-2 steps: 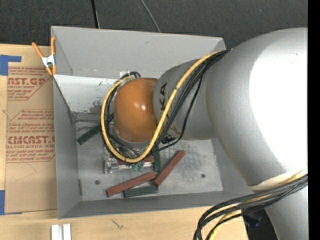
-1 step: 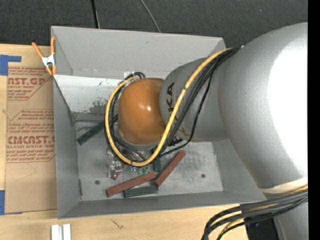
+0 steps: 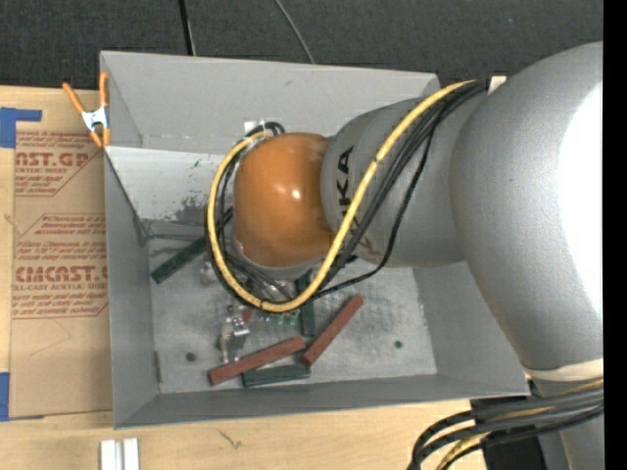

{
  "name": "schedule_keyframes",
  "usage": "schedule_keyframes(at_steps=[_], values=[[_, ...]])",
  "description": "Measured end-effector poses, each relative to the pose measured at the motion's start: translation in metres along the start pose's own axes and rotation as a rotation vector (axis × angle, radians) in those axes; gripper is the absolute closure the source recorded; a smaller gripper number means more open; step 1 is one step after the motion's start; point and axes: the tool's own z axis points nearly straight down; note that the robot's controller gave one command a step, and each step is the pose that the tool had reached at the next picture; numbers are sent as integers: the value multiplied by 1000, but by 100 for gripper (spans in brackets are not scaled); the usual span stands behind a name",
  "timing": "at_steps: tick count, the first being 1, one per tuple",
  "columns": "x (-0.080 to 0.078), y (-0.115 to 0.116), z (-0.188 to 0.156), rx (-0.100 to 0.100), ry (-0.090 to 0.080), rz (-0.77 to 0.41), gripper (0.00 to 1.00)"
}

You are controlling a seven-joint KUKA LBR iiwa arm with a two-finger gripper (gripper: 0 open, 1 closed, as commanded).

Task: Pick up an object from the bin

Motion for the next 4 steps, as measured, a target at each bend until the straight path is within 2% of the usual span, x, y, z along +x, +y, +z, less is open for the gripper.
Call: schedule_keyframes(at_steps=[1, 2, 3, 4], values=[[0, 0, 0, 0, 0, 0, 0], [14, -26, 41, 0, -4, -65, 0], [12, -70, 61, 0, 2, -1, 100], [12, -70, 61, 0, 2, -1, 100]])
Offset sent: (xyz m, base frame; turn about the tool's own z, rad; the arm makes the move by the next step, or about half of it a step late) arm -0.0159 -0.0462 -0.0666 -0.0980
